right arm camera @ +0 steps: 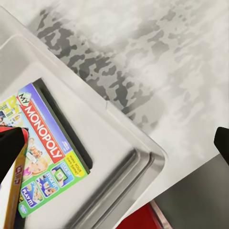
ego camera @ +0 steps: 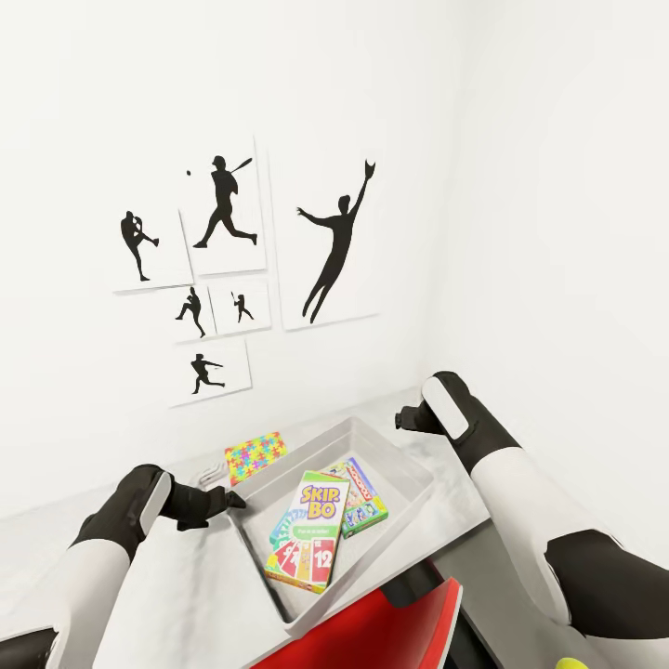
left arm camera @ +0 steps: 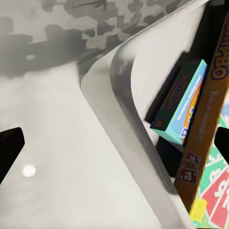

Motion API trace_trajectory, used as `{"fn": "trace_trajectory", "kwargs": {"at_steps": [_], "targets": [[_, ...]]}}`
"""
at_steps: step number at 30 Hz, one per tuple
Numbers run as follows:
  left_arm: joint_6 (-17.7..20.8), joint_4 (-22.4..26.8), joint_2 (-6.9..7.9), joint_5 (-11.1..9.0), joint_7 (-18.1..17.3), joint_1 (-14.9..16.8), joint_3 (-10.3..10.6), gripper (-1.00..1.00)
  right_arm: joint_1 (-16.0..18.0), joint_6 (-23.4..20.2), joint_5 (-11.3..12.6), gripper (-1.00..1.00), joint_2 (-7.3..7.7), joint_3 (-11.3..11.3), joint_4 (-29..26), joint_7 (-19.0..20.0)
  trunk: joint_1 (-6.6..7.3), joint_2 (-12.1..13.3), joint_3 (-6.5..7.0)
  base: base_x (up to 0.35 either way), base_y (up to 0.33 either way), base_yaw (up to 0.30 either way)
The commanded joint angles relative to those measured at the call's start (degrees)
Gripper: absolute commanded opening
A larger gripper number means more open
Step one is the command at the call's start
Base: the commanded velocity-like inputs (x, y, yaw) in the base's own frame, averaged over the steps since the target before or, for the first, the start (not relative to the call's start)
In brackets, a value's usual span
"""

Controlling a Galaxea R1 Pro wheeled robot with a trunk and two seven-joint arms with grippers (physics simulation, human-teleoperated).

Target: Put all the toys in the child's room - the three board games (two on the bed and one on the table), the two jigsaw puzzles on the table, and the tennis ball on the table - inside the toy box on the table in the child's room.

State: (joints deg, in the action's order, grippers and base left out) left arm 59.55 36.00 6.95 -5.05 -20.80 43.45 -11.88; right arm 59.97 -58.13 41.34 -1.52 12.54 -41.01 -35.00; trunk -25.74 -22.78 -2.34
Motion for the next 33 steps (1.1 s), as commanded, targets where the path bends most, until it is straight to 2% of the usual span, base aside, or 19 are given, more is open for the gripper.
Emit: {"fn": "trace_trajectory", "kwargs": {"at_steps": [1, 12, 33], "targets": [[0.35, 0.03, -0.07, -0.46, 0.24, 0.05, -0.10, 1.00, 0.06, -0.07, 0.62, 1.00, 0.02, 0.15, -0.05, -0.57, -0.04, -0.14, -0.14, 0.000, 0.000, 0.000], [0.03, 0.03, -1.96, -0.19, 0.43, 0.06, 0.08, 1.00, 0.04, 0.46, 0.76, 1.00, 0.02, 0.09, -0.07, -0.47, -0.04, -0.14, -0.14, 0.000, 0.000, 0.000], [-0.45, -0.17, -2.20, 0.00, 0.69, 0.06, 0.26, 1.00, -0.29, 1.17, 0.85, 1.00, 0.11, 0.00, -0.20, -0.42, -0.04, -0.14, -0.14, 0.000, 0.000, 0.000]]}}
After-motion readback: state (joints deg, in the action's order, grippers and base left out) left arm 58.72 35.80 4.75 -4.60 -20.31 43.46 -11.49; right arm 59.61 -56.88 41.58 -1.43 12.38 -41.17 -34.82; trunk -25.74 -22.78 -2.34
